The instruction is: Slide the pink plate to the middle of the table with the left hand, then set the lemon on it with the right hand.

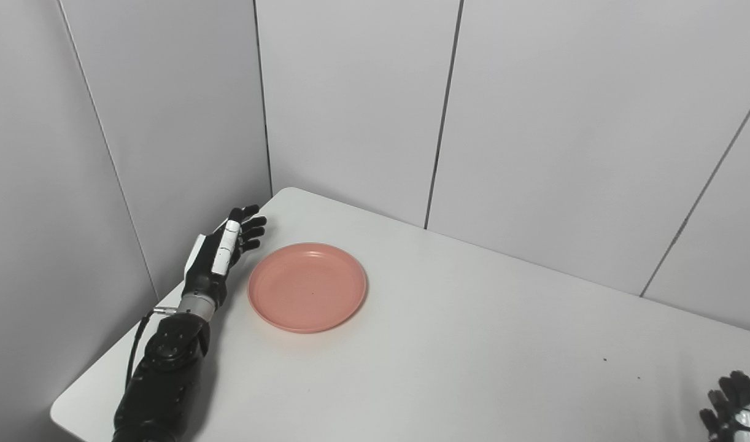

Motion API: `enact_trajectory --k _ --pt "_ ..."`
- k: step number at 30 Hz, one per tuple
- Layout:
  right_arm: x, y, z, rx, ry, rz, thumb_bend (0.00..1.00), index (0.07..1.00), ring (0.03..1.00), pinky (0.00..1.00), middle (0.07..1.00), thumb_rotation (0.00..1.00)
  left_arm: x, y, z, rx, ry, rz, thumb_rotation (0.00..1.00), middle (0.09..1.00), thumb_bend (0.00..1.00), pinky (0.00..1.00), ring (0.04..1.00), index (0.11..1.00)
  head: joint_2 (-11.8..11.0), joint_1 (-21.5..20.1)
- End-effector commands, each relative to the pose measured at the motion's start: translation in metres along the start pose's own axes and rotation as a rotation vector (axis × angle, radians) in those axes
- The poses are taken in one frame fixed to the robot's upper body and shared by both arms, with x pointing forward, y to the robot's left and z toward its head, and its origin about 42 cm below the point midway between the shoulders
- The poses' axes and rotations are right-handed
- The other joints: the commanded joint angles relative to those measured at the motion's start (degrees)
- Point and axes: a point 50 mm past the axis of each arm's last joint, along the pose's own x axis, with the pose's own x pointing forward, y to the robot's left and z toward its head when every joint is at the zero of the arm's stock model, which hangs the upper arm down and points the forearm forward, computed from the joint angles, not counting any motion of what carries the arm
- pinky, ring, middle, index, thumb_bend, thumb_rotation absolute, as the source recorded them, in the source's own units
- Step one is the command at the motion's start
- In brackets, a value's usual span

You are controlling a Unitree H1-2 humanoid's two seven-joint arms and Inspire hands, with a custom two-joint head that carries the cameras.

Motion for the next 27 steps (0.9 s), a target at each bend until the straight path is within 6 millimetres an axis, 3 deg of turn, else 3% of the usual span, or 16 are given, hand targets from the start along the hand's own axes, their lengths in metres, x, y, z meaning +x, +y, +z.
enact_trajectory --k 1,13,19,27 --pt "0.005 0.001 0.014 0.025 -0.047 -0.016 0.61 0.959 0.985 1.00 0.967 0.88 0.015 -0.006 0.020 -0.005 -0.092 0.001 1.00 0.808 0.79 0.81 0.813 0.816 0.0 0.0" --pt "0.005 0.001 0.019 0.029 -0.045 -0.042 0.64 0.942 0.965 1.00 0.952 0.85 0.014 -0.042 0.005 -0.089 -0.091 -0.043 1.00 0.800 0.78 0.80 0.810 0.806 0.5 -0.2" --pt "0.003 0.002 0.023 0.019 -0.057 -0.033 0.64 0.945 0.959 1.00 0.956 0.89 0.010 -0.051 -0.003 -0.110 -0.068 -0.073 1.00 0.803 0.79 0.79 0.805 0.802 1.4 -1.6" --pt "0.000 0.007 0.025 0.007 -0.059 -0.031 0.61 0.943 0.963 1.00 0.951 0.89 0.000 -0.060 -0.008 -0.157 -0.047 -0.100 1.00 0.809 0.76 0.80 0.816 0.811 3.2 -6.2"
